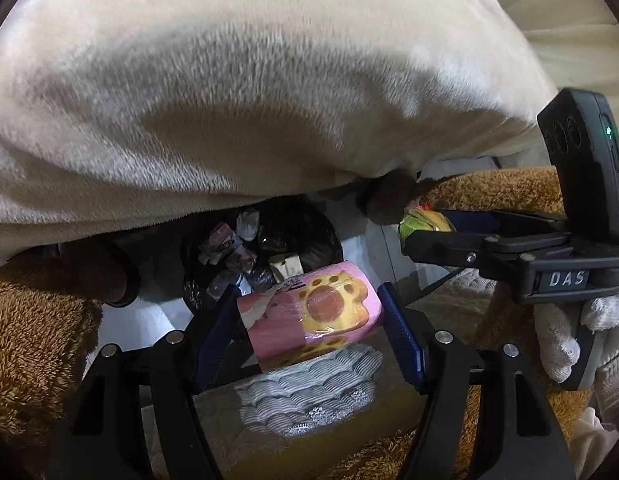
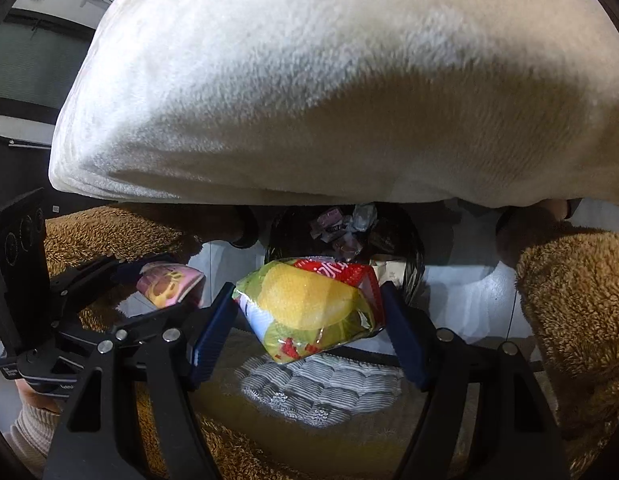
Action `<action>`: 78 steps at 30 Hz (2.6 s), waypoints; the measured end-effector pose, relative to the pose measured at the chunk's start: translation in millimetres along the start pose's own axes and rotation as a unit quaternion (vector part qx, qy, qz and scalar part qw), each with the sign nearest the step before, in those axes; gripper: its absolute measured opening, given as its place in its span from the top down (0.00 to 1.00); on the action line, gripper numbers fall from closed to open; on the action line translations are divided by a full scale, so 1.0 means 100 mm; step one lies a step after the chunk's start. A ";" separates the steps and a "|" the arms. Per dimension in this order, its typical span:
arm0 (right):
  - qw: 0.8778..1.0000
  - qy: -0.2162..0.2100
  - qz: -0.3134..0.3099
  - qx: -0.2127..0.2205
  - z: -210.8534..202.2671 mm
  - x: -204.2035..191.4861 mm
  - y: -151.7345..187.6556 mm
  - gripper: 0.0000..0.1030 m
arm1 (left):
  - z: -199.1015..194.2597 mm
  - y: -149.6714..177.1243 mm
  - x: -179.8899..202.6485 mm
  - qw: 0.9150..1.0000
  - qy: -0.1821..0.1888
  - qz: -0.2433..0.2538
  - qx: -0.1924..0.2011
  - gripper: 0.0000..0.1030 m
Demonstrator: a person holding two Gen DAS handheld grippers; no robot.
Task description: Collect trash
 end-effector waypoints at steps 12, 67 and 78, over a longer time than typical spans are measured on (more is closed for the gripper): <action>0.999 0.001 0.025 -0.024 0.11 0.08 -0.02 0.25 | 0.11 0.09 -0.02 0.999 -0.010 0.003 -0.038 0.24; 0.897 0.006 -0.203 0.394 -2.34 -0.65 -0.21 0.23 | -2.33 -0.76 0.05 0.936 -0.119 0.082 0.320 0.18; 0.861 0.024 -0.223 0.457 -2.51 -0.64 -0.42 0.05 | -2.47 -0.85 -0.19 0.902 -0.193 0.062 0.382 0.06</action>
Point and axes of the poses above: each gripper's, at about its wrist camera, not at the fingertips, and z roughly the way its jaws point, x to its right, y to its underside, the point moved 10 cm from there along z, roughly the way its jaws point, and after that the axes turned 11 degrees about z, right-handed, at the moved point
